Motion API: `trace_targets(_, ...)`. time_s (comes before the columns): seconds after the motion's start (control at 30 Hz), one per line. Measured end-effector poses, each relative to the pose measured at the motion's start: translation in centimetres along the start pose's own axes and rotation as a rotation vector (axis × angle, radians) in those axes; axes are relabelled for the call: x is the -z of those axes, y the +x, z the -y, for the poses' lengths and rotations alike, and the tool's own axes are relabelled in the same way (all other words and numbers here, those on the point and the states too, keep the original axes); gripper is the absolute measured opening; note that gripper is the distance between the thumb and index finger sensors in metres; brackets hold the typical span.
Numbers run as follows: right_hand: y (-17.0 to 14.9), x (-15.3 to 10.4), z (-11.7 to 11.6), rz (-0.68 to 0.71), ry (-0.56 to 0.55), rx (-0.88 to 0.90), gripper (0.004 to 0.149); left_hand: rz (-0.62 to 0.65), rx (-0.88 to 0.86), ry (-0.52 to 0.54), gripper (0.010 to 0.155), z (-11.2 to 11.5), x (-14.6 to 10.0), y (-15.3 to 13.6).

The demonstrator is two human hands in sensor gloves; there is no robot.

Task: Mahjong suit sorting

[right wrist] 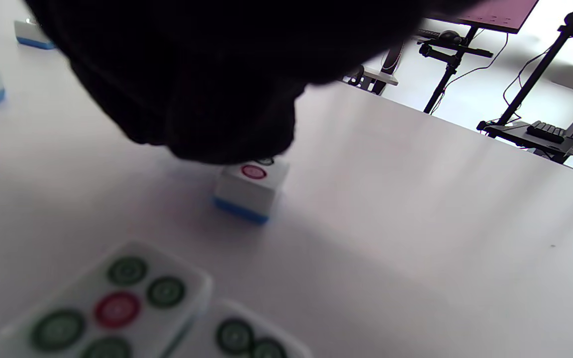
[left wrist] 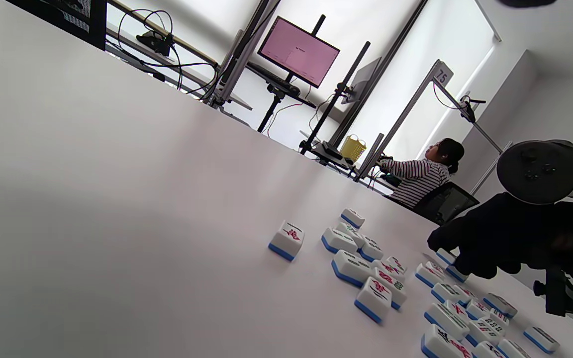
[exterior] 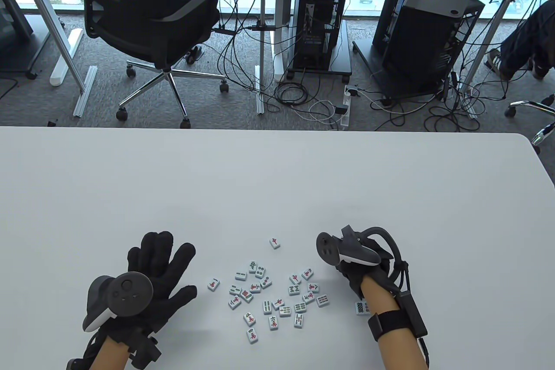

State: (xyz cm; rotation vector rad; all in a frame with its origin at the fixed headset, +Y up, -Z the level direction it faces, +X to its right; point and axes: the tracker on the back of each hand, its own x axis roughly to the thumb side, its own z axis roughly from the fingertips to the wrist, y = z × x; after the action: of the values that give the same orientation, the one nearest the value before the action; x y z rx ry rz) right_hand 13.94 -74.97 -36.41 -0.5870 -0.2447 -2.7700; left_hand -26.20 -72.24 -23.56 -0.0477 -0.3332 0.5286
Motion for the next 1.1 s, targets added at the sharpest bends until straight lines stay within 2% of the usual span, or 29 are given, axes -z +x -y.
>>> trace_targets(0.43,0.2,-0.1,-1.1,-0.023,0.036,-0.055,0.054,-0.003,-0.003,0.001,0.079,-0.1,0.0,-0.1)
trace_targets(0.53,0.6,-0.2,-0.7,-0.044,0.077,-0.088,0.056,-0.001,-0.003,0.001,0.079,-0.1,0.1,-0.1)
trace_targets(0.6,1.0,-0.4,0.1,-0.044,0.058,-0.080,0.059,-0.001,-0.004,0.002,0.079,-0.1,0.1,-0.1)
trace_targets(0.83,6.1,-0.8,3.5,0.047,-0.077,0.064,0.055,0.003,-0.003,-0.001,0.079,0.0,0.1,0.0)
trace_targets(0.93,9.4,-0.4,4.2,0.082,-0.048,0.156,0.054,0.006,-0.003,0.002,0.079,-0.1,0.0,0.0)
trace_targets(1.1,12.3,0.9,4.3,0.095,0.031,0.135,0.056,0.014,-0.006,0.004,0.080,0.0,0.0,0.0)
